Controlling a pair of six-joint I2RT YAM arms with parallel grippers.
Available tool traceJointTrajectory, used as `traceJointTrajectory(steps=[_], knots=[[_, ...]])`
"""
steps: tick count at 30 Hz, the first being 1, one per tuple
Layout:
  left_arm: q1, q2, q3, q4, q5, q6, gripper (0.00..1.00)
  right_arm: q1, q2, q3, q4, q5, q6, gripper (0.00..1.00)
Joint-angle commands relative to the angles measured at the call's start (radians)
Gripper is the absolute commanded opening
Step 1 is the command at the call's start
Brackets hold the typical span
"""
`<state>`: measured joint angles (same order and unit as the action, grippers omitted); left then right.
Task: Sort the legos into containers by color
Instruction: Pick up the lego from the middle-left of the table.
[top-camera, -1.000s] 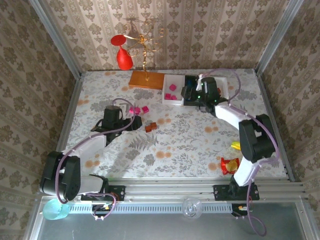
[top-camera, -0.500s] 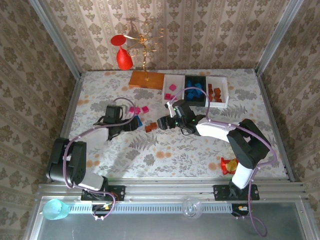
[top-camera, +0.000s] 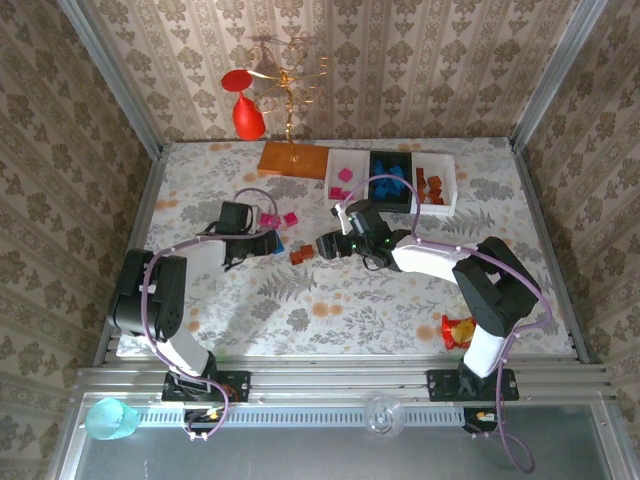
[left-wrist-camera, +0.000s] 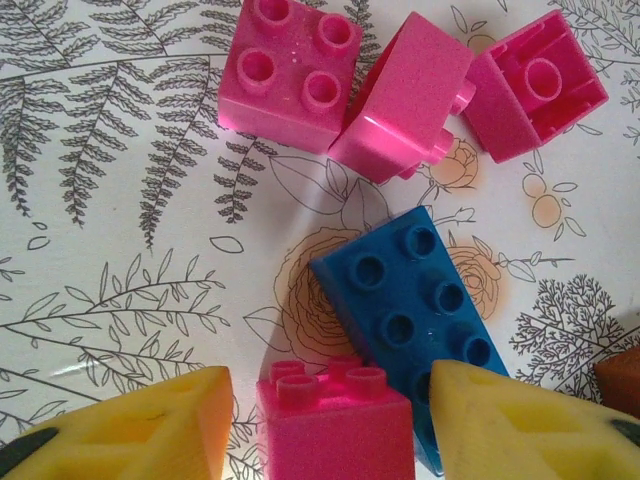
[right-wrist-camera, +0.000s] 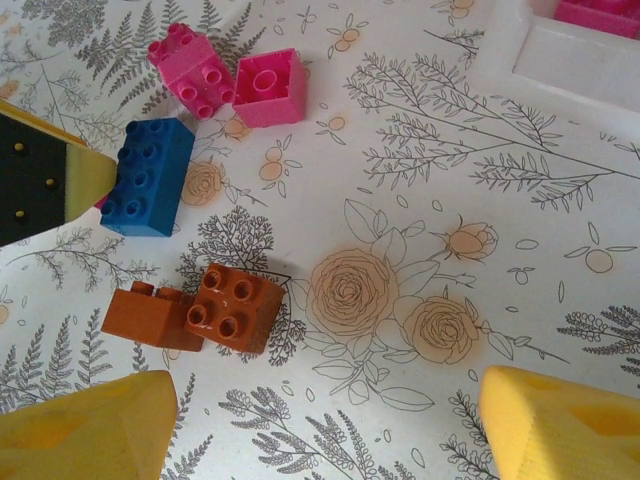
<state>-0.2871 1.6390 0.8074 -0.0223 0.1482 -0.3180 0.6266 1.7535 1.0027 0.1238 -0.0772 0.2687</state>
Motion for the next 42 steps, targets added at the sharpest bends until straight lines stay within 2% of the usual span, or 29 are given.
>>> traceJointTrajectory(steps=[1,14,24,30,42], knots=[[-0.001,0.012,0.009,-0.015,-0.019,0.005,0.52,-0.002,-0.015,-0.01,-0.008,0.033,0.014,0.81],[-0.001,-0.063,-0.032,0.007,-0.018,-0.011,0.42,-0.003,-0.006,-0.012,-0.007,0.05,0.026,0.81],[-0.001,-0.078,-0.05,-0.008,-0.02,-0.005,0.57,-0.004,-0.002,-0.011,-0.007,0.052,0.025,0.81],[-0.003,-0.074,-0.056,-0.018,-0.023,0.002,0.57,-0.004,0.007,-0.01,-0.005,0.051,0.027,0.81],[0.0,-0.035,-0.041,0.006,-0.029,0.001,0.5,-0.005,0.011,-0.009,-0.005,0.051,0.029,0.81]])
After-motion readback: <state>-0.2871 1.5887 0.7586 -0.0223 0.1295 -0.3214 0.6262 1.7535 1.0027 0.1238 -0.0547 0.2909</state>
